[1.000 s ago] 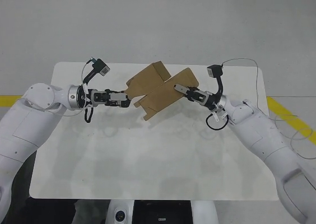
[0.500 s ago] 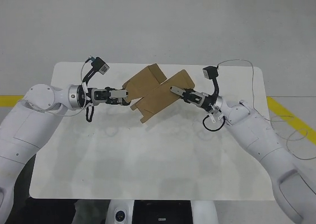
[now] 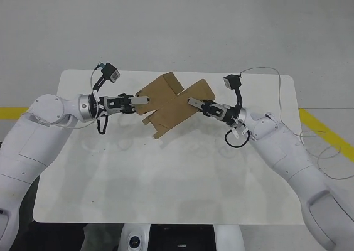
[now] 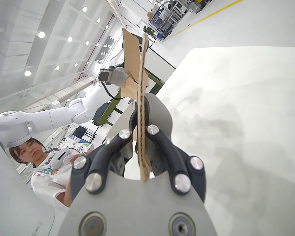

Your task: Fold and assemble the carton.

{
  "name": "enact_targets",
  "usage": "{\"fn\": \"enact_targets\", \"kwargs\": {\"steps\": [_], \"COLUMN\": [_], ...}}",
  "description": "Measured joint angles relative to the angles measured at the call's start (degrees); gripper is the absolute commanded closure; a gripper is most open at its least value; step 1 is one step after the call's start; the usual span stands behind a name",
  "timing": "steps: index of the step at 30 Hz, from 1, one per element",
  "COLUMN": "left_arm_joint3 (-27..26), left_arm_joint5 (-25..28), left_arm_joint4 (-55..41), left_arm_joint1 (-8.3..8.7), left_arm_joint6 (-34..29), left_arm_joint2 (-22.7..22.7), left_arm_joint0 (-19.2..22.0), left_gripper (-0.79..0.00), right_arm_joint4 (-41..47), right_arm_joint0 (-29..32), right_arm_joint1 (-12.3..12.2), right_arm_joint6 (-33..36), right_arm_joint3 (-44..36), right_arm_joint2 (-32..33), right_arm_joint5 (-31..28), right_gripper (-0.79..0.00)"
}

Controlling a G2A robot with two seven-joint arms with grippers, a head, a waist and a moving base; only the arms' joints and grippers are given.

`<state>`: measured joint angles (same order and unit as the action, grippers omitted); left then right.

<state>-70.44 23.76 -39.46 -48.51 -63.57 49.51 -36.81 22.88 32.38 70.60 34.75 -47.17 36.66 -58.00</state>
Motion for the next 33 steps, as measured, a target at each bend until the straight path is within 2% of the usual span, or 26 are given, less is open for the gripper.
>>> {"fn": "enact_targets", "kwargs": {"steps": [6,9,13,14,15,23,24,25,26,33], "left_arm_joint3": [0.7,0.9,1.1,1.1,1.2,1.8,1.8,1.9,2.0,2.0], "left_arm_joint5": [-0.9,-1.3,-1.6,-1.7,-1.7,-2.6,-2.7,-2.8,-2.9,-1.7], "left_arm_joint4": [1.9,2.8,4.0,4.3,4.6,5.7,5.8,5.9,5.9,8.4], "left_arm_joint1": [-0.50,-0.73,-1.02,-1.08,-1.14,-1.68,-1.73,-1.80,-1.85,-1.99], "left_arm_joint6": [0.7,1.0,1.4,1.5,1.5,1.5,1.4,1.3,1.3,-0.4], "left_arm_joint2": [0.4,0.6,0.9,0.9,1.0,1.7,1.8,1.9,2.1,3.1], "left_arm_joint0": [-0.2,-0.3,-0.5,-0.6,-0.7,-1.0,-1.0,-1.0,-1.0,-0.6], "left_gripper": [-0.345,-0.283,-0.135,-0.046,-0.003,0.000,0.000,0.000,0.000,0.000], "right_arm_joint4": [-0.2,-0.5,-0.7,-0.8,-0.8,-1.4,-1.4,-1.6,-1.7,-5.2], "right_arm_joint0": [0.2,0.3,0.5,0.6,0.6,1.0,1.0,1.1,1.1,-0.1], "right_arm_joint1": [0.4,0.6,0.8,0.9,0.9,1.2,1.3,1.3,1.3,-0.1], "right_arm_joint6": [0.9,1.2,1.6,1.7,1.8,2.4,2.4,2.5,2.6,5.5], "right_arm_joint3": [0.2,0.3,0.4,0.4,0.4,0.6,0.7,0.8,1.0,3.7], "right_arm_joint2": [0.9,1.4,2.0,2.2,2.3,3.4,3.6,3.8,3.9,6.8], "right_arm_joint5": [0.0,0.0,0.0,0.0,0.0,0.0,0.0,0.1,0.2,0.0], "right_gripper": [0.000,0.000,0.000,0.000,0.000,0.000,-0.234,-0.711,-0.785,-0.785]}}
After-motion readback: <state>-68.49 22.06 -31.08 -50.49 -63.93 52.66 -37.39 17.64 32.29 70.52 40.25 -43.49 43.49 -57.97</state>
